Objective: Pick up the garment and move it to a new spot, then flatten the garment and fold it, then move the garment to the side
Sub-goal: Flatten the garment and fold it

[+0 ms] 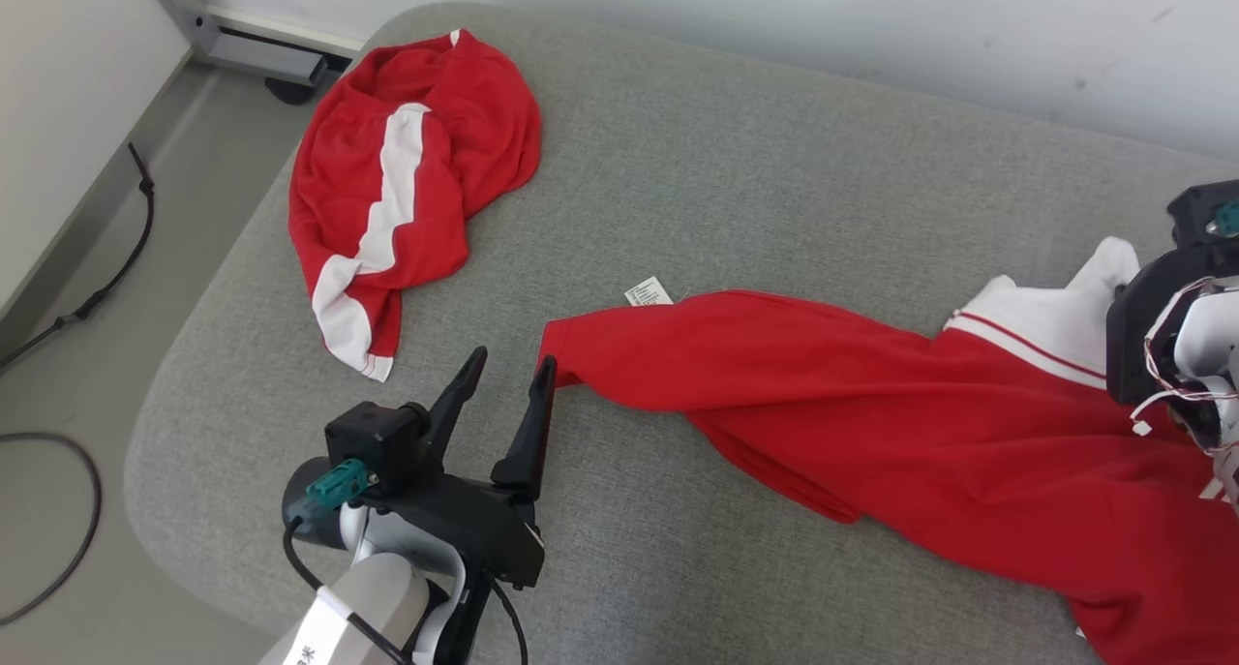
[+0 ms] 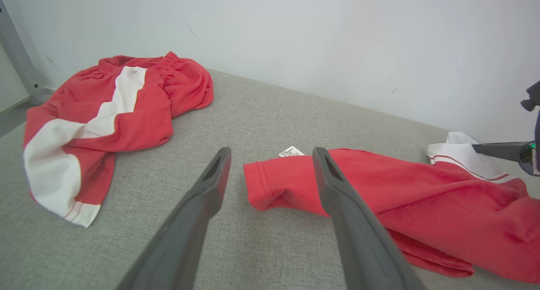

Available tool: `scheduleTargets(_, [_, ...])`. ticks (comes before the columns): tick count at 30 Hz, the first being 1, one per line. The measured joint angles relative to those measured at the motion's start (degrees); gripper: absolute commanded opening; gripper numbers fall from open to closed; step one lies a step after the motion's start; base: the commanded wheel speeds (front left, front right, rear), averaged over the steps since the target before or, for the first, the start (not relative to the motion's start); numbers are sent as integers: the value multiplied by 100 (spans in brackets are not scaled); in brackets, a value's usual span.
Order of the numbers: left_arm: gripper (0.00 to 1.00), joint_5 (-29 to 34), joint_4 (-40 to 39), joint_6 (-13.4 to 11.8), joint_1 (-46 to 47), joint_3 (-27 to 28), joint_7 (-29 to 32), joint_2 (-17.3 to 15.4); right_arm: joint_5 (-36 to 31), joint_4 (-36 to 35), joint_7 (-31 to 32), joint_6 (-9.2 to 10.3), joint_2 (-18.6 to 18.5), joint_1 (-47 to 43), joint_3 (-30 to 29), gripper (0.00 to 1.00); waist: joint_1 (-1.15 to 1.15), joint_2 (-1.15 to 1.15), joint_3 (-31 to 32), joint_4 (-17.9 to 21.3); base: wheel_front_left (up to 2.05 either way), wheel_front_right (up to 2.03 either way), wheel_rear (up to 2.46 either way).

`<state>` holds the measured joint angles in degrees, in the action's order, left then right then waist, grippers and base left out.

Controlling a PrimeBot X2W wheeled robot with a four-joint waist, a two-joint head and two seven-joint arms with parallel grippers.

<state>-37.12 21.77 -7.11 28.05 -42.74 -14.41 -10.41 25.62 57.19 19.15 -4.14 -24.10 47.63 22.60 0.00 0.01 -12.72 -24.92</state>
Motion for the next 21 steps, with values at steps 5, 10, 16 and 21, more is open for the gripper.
scheduleTargets(5, [100, 47, 13, 0, -99, 159, 0, -18, 198, -267, -851, -92, -26, -18, -267, 0, 0, 0, 90, 109, 0, 0, 0])
scheduleTargets(10, [100, 82, 29, -1, -247, 331, -1, -120, 483, -744, -1745, -209, 9, -545, -460, 0, 0, 0, 199, 317, 0, 0, 0])
scheduleTargets(16, [100, 140, -1, -1, -471, 444, -1, -230, 710, -1288, -2521, -275, 37, -1737, -559, 0, 0, 0, 343, 693, 0, 0, 0])
scheduleTargets(21, [100, 229, -113, -1, -581, 488, -1, -227, 875, -1714, -2849, -296, 54, -2754, -444, 0, 0, 0, 438, 1065, 0, 0, 0])
